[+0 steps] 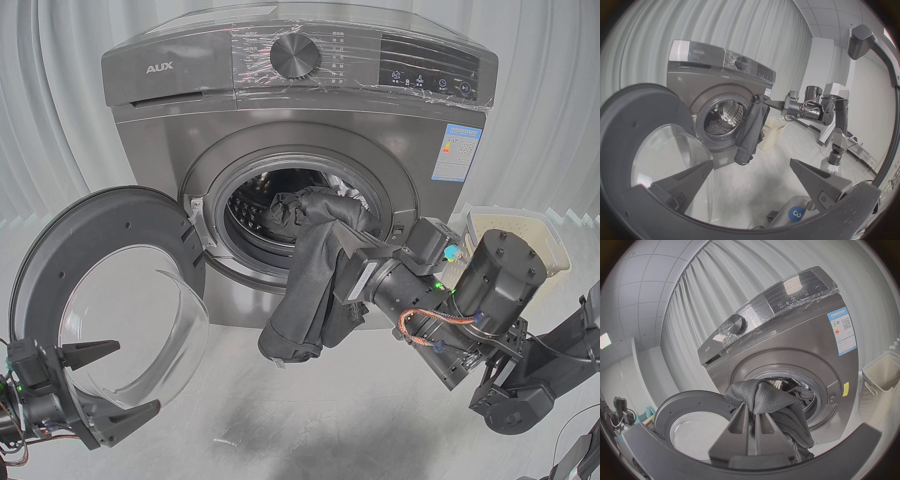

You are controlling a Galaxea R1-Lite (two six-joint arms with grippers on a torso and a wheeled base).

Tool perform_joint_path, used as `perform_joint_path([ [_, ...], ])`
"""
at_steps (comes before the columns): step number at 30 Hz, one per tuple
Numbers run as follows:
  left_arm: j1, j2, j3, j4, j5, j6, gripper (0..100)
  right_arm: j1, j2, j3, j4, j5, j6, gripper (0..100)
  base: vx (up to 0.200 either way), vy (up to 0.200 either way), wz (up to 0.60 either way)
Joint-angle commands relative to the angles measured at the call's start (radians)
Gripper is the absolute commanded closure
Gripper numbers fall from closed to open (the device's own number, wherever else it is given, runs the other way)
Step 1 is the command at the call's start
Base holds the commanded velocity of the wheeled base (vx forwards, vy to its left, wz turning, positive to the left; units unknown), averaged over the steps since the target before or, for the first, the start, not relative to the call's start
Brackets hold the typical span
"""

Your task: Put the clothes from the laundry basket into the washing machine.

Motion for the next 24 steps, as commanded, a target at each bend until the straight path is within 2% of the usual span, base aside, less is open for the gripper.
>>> perform_joint_path([
  [1, -0.056, 0.333, -0.008, -0.161, -0.012, 0.01, 0, -0.01, 0.02, -0.02, -0.016, 0.001, 0.002, 100, 0.0, 0.0, 0.0],
  [7, -0.074, 0.553, -0.002, -0.377, -0.018, 0.009, 0, -0.01, 0.019, -0.011, -0.036, 0.001, 0.002, 100, 0.0, 0.0, 0.0],
  [10, -0.091, 0.617, 0.0, -0.438, -0.018, 0.01, 0, -0.01, 0.02, -0.012, -0.036, 0.003, 0.001, 100, 0.0, 0.0, 0.0],
  [23, -0.143, 0.752, -0.023, -0.468, -0.016, 0.012, 0, -0.01, 0.022, -0.021, -0.042, 0.004, 0.002, 100, 0.0, 0.0, 0.0],
  [24, -0.152, 0.778, -0.029, -0.474, -0.016, 0.006, 0, -0.01, 0.022, -0.021, -0.042, 0.006, 0.002, 100, 0.0, 0.0, 0.0],
])
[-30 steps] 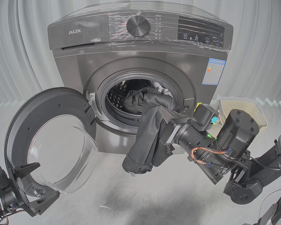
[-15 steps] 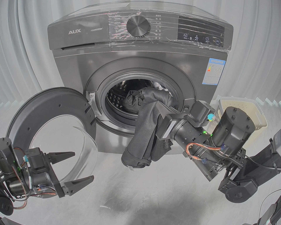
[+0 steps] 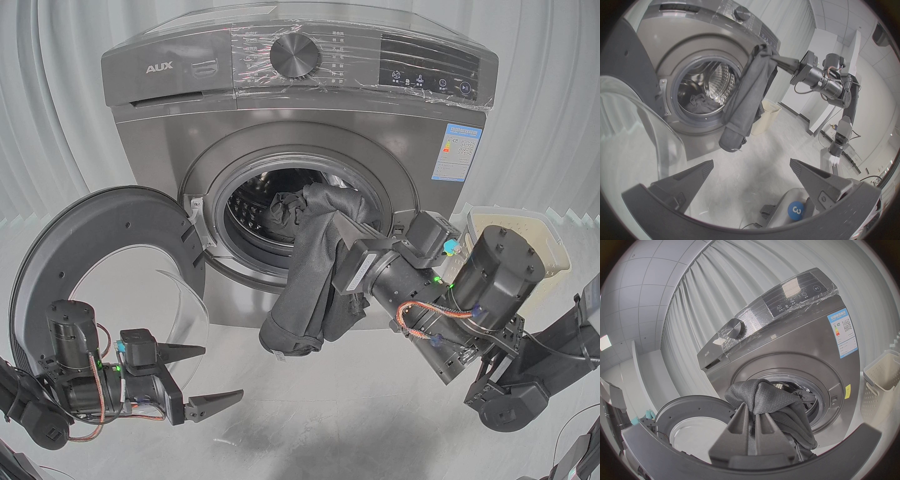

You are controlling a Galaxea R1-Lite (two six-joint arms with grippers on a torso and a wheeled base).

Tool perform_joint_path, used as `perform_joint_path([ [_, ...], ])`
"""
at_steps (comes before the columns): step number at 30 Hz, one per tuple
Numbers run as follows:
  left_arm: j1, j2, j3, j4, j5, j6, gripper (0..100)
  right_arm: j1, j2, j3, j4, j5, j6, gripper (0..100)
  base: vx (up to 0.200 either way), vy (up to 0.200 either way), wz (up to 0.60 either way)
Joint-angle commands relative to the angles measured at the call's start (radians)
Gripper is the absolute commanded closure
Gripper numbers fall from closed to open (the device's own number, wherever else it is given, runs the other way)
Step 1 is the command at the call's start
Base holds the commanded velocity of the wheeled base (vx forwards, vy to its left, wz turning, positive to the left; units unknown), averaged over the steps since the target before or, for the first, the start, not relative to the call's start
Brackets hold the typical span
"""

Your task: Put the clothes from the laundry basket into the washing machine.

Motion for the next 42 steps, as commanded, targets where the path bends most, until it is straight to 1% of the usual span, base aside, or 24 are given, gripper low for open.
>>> perform_joint_path([
  [1, -0.027, 0.1, -0.01, -0.014, 0.001, -0.007, 0, 0.0, 0.001, 0.0, 0.0, 0.001, -0.001, 100, 0.0, 0.0, 0.0],
  [4, -0.04, 0.164, -0.016, -0.066, 0.001, -0.014, 0, 0.0, 0.001, -0.002, 0.0, 0.001, -0.001, 100, 0.0, 0.0, 0.0],
  [5, -0.04, 0.164, -0.016, -0.066, 0.001, -0.014, 0, 0.0, 0.001, -0.002, 0.0, 0.001, -0.001, 100, 0.0, 0.0, 0.0],
  [7, -0.052, 0.252, -0.012, -0.161, 0.0, -0.019, 0, 0.0, 0.003, -0.002, 0.0, 0.001, -0.001, 100, 0.0, 0.0, 0.0],
  [8, -0.06, 0.286, -0.008, -0.201, 0.0, -0.031, 0, 0.0, 0.004, -0.002, 0.0, 0.001, -0.001, 100, 0.0, 0.0, 0.0],
  [11, -0.06, 0.29, -0.008, -0.207, 0.0, -0.033, 0, 0.0, 0.006, -0.002, 0.0, 0.001, 0.001, 100, 0.0, 0.0, 0.0],
  [12, -0.093, 0.41, -0.005, -0.377, 0.006, -0.109, 0, 0.0, 0.014, -0.011, -0.011, 0.001, -0.001, 100, 0.0, 0.0, 0.0],
  [14, -0.112, 0.473, -0.005, -0.483, 0.01, -0.172, 0, 0.0, 0.02, -0.012, -0.014, 0.001, -0.001, 100, 0.0, 0.0, 0.0],
  [15, -0.113, 0.491, -0.005, -0.512, 0.012, -0.189, 0, 0.0, 0.02, -0.011, -0.014, 0.001, -0.001, 100, 0.0, 0.0, 0.0],
  [16, -0.116, 0.523, -0.01, -0.569, 0.013, -0.22, 0, 0.0, 0.02, -0.011, -0.014, 0.001, -0.001, 100, 0.0, 0.0, 0.0],
  [17, -0.118, 0.543, -0.019, -0.584, 0.016, -0.232, 0, 0.0, 0.02, -0.011, -0.014, 0.001, -0.001, 100, 0.0, 0.0, 0.0],
  [19, -0.118, 0.554, -0.035, -0.574, 0.023, -0.244, 0, 0.0, 0.02, -0.011, -0.014, 0.001, -0.001, 100, 0.0, 0.0, 0.0],
  [26, -0.113, 0.595, -0.065, -0.572, 0.03, -0.246, 0, 0.002, 0.021, -0.012, -0.02, 0.001, -0.001, 100, 0.0, 0.0, 0.0],
  [29, -0.109, 0.623, -0.096, -0.572, 0.061, -0.246, 0, 0.003, 0.021, -0.017, -0.02, 0.001, -0.001, 100, 0.0, 0.0, 0.0],
  [31, -0.103, 0.635, -0.108, -0.572, 0.07, -0.247, 0, 0.003, 0.021, -0.017, -0.022, 0.001, -0.001, 100, 0.0, 0.0, 0.0],
  [39, -0.064, 0.692, -0.203, -0.571, 0.07, -0.258, 0, 0.009, 0.02, -0.017, -0.022, 0.0, -0.001, 100, 0.0, 0.0, 0.0],
  [40, -0.061, 0.698, -0.236, -0.572, 0.072, -0.287, 0, 0.009, 0.02, -0.016, -0.022, 0.001, -0.001, 100, 0.0, 0.0, 0.0],
  [42, -0.061, 0.695, -0.268, -0.572, 0.072, -0.332, 0, 0.011, 0.02, -0.016, -0.022, 0.0, -0.001, 100, 0.0, 0.0, 0.0],
])
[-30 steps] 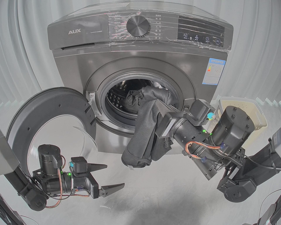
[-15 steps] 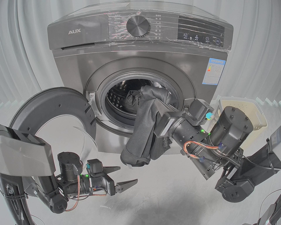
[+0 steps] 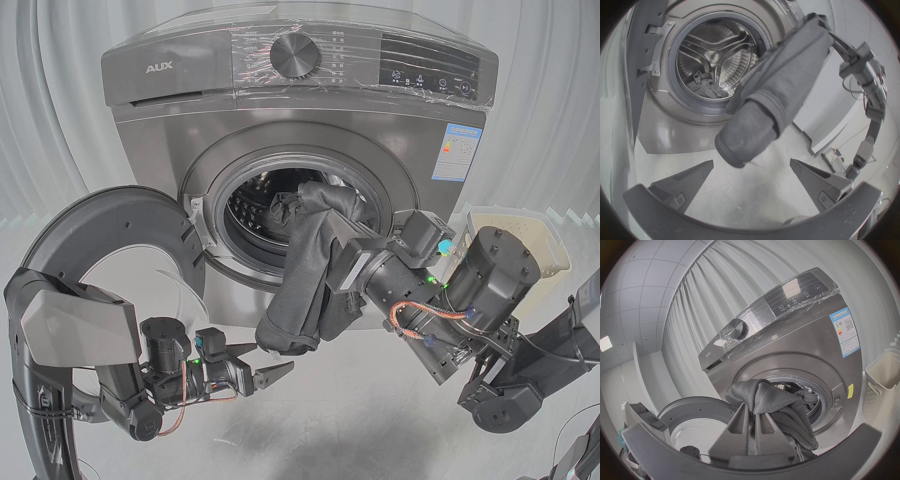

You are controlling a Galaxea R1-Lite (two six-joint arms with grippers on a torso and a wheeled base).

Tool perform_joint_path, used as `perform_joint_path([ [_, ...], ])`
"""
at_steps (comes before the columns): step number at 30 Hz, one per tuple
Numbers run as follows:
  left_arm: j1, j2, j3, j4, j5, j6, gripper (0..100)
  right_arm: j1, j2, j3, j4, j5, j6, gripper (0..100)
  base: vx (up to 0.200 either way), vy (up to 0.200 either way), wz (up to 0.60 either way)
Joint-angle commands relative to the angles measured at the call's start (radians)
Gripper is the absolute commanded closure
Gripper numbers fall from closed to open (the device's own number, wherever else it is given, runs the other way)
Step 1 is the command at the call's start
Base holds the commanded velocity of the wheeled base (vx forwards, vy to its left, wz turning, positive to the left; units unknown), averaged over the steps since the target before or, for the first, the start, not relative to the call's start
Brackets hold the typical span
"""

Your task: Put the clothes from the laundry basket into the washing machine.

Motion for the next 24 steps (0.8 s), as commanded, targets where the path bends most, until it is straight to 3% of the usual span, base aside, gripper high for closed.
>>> perform_joint_path([
  [1, 0.01, 0.02, -0.082, -0.001, -0.001, -0.061, 0, 0.004, 0.001, 0.002, 0.0, -0.001, 0.0, 100, 0.0, 0.0, 0.0],
  [3, 0.01, 0.015, -0.105, -0.003, -0.001, -0.085, 0, 0.004, 0.001, 0.003, 0.0, -0.001, 0.0, 100, 0.0, 0.0, 0.0],
  [5, 0.007, 0.014, -0.119, -0.003, -0.002, -0.09, 0, 0.005, 0.001, 0.003, 0.0, -0.001, 0.0, 100, 0.0, 0.0, 0.0],
  [24, -0.003, -0.066, -0.081, -0.004, -0.048, -0.082, 0, -0.008, 0.024, -0.001, 0.0, -0.001, -0.002, 100, 0.0, 0.0, 0.0],
])
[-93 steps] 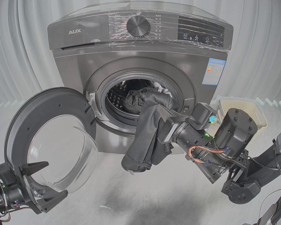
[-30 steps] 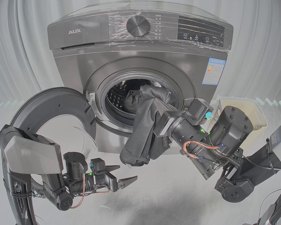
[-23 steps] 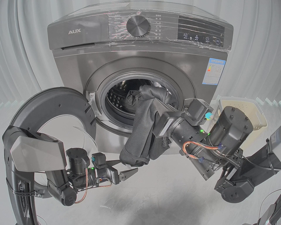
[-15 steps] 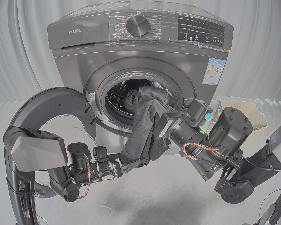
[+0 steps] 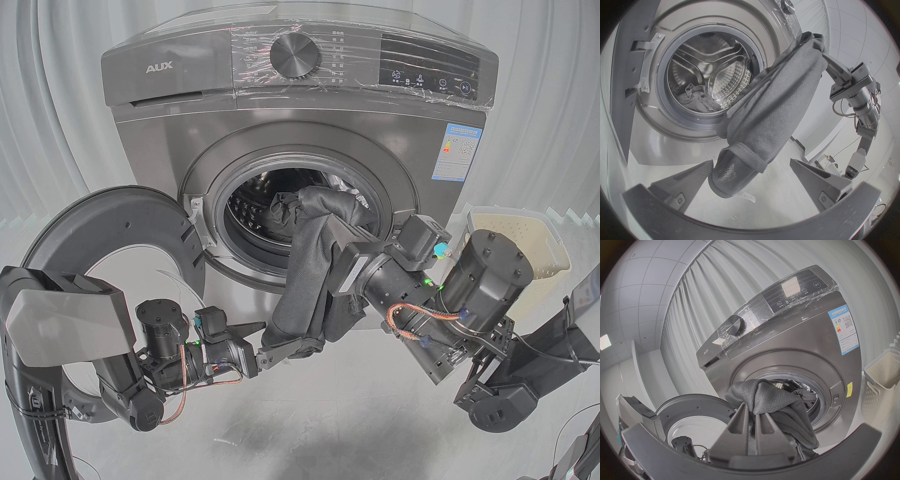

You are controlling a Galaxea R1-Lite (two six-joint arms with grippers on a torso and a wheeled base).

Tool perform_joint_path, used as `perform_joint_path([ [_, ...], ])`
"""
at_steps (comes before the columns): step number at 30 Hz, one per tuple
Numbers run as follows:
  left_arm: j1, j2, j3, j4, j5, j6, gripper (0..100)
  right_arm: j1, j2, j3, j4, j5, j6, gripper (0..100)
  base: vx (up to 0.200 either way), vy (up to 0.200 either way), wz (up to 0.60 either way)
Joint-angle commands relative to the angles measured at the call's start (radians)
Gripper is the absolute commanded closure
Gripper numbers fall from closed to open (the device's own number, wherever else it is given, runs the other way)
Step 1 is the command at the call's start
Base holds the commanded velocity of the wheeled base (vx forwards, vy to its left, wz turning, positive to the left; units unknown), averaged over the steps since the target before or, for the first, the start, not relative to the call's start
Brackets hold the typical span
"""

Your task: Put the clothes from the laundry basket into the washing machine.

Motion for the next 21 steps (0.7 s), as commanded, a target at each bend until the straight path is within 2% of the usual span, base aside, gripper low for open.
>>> perform_joint_path([
  [1, -0.003, -0.018, -0.004, 0.0, 0.0, -0.003, 0, 0.0, 0.01, -0.005, -0.001, 0.0, -0.001, 100, 0.0, 0.0, 0.0],
  [13, -0.015, 0.025, -0.019, 0.0, 0.003, 0.005, 0, 0.0, 0.01, -0.017, -0.001, 0.0, -0.005, 100, 0.0, 0.0, 0.0],
  [21, -0.009, 0.057, -0.076, 0.0, 0.017, 0.005, 0, 0.002, 0.007, -0.017, -0.001, 0.0, -0.005, 100, 0.0, 0.0, 0.0],
])
